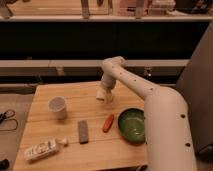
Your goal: Place the white sponge in the ceramic cup
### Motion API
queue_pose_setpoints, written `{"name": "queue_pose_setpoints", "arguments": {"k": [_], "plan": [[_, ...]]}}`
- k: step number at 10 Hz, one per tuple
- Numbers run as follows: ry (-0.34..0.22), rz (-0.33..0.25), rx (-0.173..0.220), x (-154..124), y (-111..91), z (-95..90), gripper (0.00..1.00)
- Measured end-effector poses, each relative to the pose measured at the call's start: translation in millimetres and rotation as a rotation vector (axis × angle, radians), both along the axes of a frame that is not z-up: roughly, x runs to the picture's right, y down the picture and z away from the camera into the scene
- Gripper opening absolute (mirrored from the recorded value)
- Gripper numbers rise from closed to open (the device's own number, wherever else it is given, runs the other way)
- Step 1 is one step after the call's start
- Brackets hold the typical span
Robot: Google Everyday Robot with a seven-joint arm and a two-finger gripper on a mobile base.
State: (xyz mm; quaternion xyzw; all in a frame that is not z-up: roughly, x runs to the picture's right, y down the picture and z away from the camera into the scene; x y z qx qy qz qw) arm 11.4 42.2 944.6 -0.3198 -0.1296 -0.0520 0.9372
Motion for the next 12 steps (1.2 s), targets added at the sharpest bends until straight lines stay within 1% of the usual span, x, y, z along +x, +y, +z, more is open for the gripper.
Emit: {"name": "queue_pose_setpoints", "arguments": {"k": [4,7,12], "plan": [[0.009,0.009,-0.026,5.6,7.3,10.2,0.80],[0.004,0.014,-0.048,2.0,10.3,18.3,0.80],[-0.002,0.014,-0.079,2.7,7.2,28.3,0.80]]}}
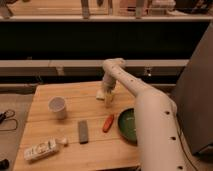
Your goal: Place the white sponge in the ceramic cup
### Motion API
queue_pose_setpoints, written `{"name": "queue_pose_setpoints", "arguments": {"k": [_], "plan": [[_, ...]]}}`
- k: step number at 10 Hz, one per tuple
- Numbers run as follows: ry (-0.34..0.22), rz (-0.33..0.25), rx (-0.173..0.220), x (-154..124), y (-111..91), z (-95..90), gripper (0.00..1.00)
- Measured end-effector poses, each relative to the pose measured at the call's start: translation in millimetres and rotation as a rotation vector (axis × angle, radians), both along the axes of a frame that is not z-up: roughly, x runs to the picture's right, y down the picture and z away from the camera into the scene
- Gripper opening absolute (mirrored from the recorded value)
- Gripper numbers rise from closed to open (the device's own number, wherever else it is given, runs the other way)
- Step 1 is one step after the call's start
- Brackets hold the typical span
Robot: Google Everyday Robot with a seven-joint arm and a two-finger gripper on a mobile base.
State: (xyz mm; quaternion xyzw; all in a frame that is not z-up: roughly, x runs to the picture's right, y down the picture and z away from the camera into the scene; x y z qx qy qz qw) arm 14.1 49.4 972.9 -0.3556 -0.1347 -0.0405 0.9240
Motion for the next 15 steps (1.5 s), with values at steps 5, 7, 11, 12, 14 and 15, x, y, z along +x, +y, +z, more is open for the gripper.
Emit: {"name": "queue_pose_setpoints", "arguments": {"k": [5,7,11,12,14,15], "plan": [[-0.006,-0.009,-0.016,1.2,-7.9,8.7,0.42],[-0.012,-0.017,-0.021,-0.4,-6.4,12.4,0.22],[-0.015,-0.026,-0.029,-2.0,-3.3,14.1,0.03],[-0.015,-0.028,-0.030,-2.3,-2.8,14.2,0.00],[-0.019,-0.032,-0.026,-3.2,-3.4,11.9,0.00],[-0.026,-0.030,-0.013,-3.3,-8.5,7.0,0.00]]}}
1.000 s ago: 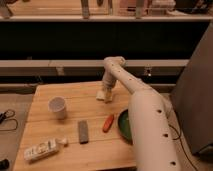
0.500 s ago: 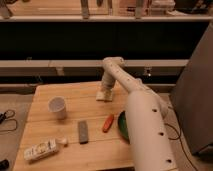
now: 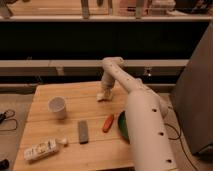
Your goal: Place the white sponge in the ceramic cup
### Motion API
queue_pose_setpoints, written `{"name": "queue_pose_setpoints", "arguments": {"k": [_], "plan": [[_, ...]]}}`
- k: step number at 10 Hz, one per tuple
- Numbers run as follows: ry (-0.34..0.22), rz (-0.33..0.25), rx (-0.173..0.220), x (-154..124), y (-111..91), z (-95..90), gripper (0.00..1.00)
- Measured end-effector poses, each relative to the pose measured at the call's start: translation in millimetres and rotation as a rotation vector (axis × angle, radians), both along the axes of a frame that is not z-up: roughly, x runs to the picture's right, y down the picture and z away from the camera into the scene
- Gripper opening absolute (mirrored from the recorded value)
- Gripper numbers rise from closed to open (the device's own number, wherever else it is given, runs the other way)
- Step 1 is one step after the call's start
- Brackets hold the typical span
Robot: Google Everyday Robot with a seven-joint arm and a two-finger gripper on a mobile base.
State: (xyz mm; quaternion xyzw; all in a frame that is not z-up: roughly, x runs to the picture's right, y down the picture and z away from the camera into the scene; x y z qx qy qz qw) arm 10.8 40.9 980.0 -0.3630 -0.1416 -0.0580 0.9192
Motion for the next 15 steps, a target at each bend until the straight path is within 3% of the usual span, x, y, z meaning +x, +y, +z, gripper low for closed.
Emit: {"name": "queue_pose_setpoints", "arguments": {"k": [5,10,15], "plan": [[-0.051,0.024,0.045,-4.2,-19.3,-15.0,0.00],[-0.146,0.072,0.072,-13.6,-37.6,-35.6,0.00],[-0.228,0.059,0.090,-41.3,-43.0,-59.0,0.00]]}}
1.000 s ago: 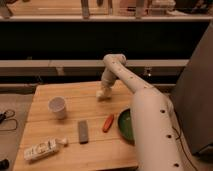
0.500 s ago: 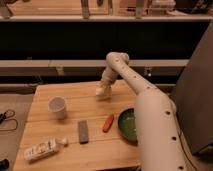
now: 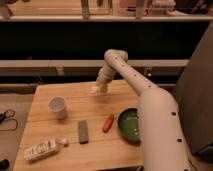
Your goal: Place the white sponge in the ceramic cup
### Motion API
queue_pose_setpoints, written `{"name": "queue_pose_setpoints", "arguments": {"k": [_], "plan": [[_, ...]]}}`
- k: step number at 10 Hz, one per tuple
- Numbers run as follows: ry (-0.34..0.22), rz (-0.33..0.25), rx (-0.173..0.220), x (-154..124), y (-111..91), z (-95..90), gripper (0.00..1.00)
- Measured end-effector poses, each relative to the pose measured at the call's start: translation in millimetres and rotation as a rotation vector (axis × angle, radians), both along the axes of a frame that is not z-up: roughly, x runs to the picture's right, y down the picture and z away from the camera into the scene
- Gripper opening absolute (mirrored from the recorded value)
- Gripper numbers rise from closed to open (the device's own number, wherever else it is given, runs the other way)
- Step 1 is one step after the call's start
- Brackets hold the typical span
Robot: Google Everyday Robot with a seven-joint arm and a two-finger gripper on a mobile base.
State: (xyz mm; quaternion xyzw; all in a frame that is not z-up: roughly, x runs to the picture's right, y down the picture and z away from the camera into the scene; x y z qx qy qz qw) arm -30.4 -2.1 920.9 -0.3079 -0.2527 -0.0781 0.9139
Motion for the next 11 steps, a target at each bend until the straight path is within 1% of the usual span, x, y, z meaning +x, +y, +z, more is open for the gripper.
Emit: {"name": "queue_pose_setpoints", "arguments": {"k": [2,4,6,9,11], "plan": [[-0.037,-0.005,0.010,-15.5,-4.6,-17.1,0.00],[-0.067,0.004,0.016,-19.4,-6.1,-34.6,0.00],[-0.087,0.019,0.015,-17.9,-3.4,-45.4,0.00],[-0.128,0.041,0.004,-21.0,5.2,-58.4,0.00],[-0.156,0.059,0.004,-21.2,6.8,-67.9,0.00]]}}
